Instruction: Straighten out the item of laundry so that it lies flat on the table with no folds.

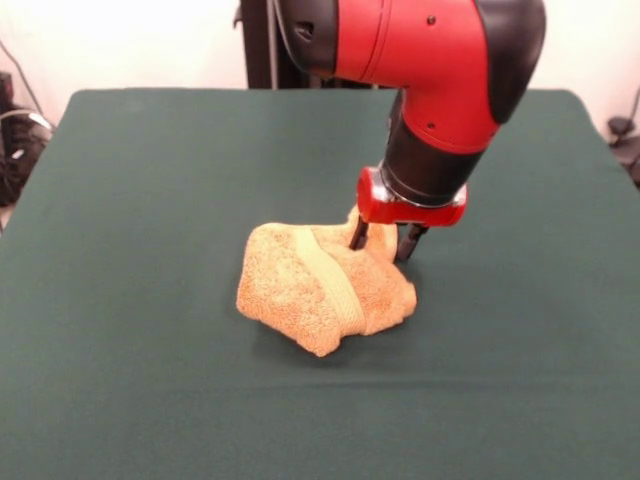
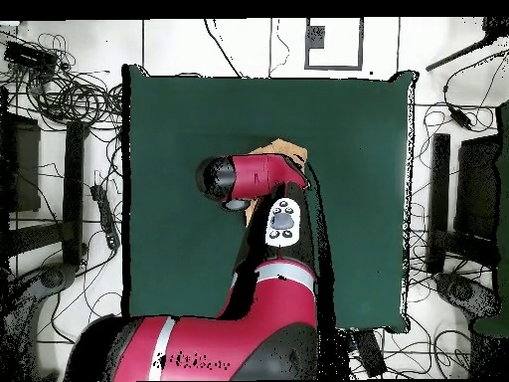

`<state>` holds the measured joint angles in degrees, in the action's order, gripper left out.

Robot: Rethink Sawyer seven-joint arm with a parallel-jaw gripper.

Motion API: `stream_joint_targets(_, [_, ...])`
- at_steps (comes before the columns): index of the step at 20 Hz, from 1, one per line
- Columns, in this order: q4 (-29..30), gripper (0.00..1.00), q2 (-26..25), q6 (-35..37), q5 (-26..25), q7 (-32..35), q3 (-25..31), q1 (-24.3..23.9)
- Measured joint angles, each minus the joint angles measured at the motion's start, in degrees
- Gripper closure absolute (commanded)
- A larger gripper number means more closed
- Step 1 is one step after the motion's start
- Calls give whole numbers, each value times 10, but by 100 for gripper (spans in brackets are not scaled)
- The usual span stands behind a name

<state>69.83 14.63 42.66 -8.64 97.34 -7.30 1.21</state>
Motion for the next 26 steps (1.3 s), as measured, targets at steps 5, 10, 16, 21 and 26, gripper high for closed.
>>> stream_joint_targets(5, [0,0,0,0,0,0,0,0])
stream_joint_targets(10, [0,0,0,0,0,0,0,0])
stream_joint_targets(16, [0,100,1,0,-1,0,-3,-3])
stream_joint_targets(21, [0,100,2,0,3,0,-5,-9])
stream_joint_targets(26, [0,100,2,0,3,0,-5,-9])
